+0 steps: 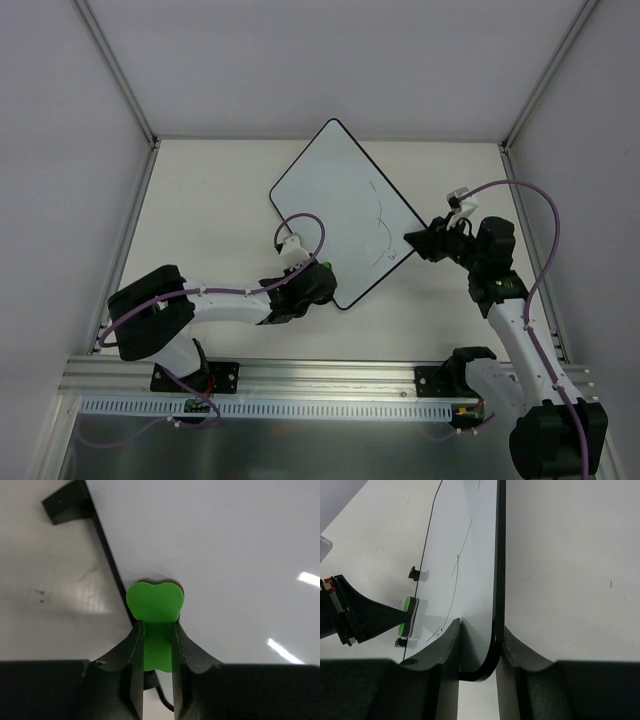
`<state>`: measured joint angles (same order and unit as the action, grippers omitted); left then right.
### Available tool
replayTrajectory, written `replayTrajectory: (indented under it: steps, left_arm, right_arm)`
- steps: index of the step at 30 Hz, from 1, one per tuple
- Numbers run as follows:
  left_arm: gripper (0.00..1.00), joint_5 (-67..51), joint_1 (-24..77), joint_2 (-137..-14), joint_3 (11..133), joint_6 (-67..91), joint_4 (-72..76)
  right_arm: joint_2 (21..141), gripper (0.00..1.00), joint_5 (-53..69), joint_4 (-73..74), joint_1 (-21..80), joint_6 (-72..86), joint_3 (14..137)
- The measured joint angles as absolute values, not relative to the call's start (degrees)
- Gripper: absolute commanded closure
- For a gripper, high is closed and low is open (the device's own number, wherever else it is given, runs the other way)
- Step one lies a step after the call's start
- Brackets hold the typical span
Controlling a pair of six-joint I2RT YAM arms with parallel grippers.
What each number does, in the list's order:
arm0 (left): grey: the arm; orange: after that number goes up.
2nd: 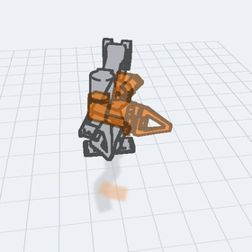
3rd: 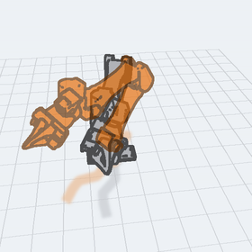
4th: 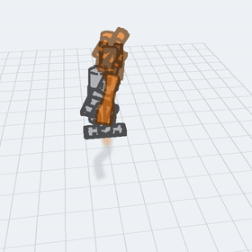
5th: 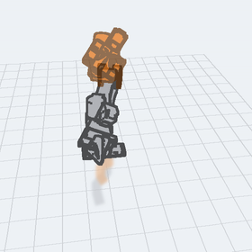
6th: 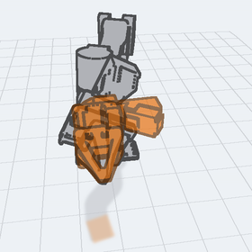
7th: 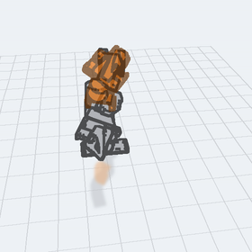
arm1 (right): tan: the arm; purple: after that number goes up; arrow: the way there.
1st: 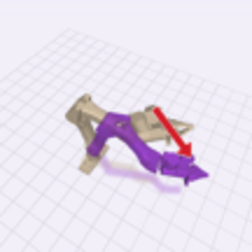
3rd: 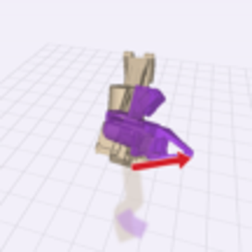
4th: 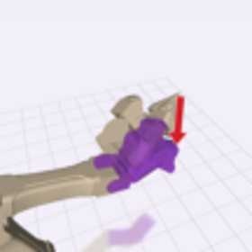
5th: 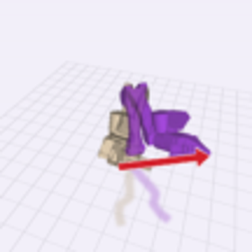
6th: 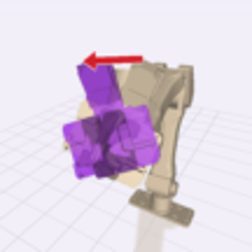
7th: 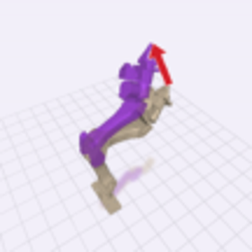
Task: Erase the whiteboard
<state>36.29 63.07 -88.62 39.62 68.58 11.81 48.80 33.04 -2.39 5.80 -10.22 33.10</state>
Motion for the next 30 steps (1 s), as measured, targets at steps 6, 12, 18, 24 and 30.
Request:
replayTrajectory:
  steps: [6, 12, 18, 24, 30]
  left_arm:
    - [1.00, 38.6, 61.8, -90.1, 39.8, 67.2, 7.4]
    - [1.00, 39.5, 62.3, -91.5, 44.1, 61.3, 3.2]
    - [1.00, 40.5, 63.8, -93.4, 48.8, 51.3, -0.1]
    - [1.00, 37.9, 64.5, -94.6, 54.4, 42.4, -0.4]
    - [1.00, 33.5, 64.9, -95.3, 60.3, 37.5, 2.0]
  right_arm:
    - [48.6, 1.00, 33.4, -2.7, 6.1, -10.6, 33.1]
    - [48.6, 1.00, 33.4, -2.8, 6.2, -10.7, 33.2]
    - [48.6, 1.00, 33.4, -2.8, 6.2, -10.7, 33.2]
    - [48.6, 1.00, 32.8, -2.7, 6.3, -10.7, 33.2]
    - [48.6, 1.00, 31.9, -2.2, 6.3, -10.6, 33.2]
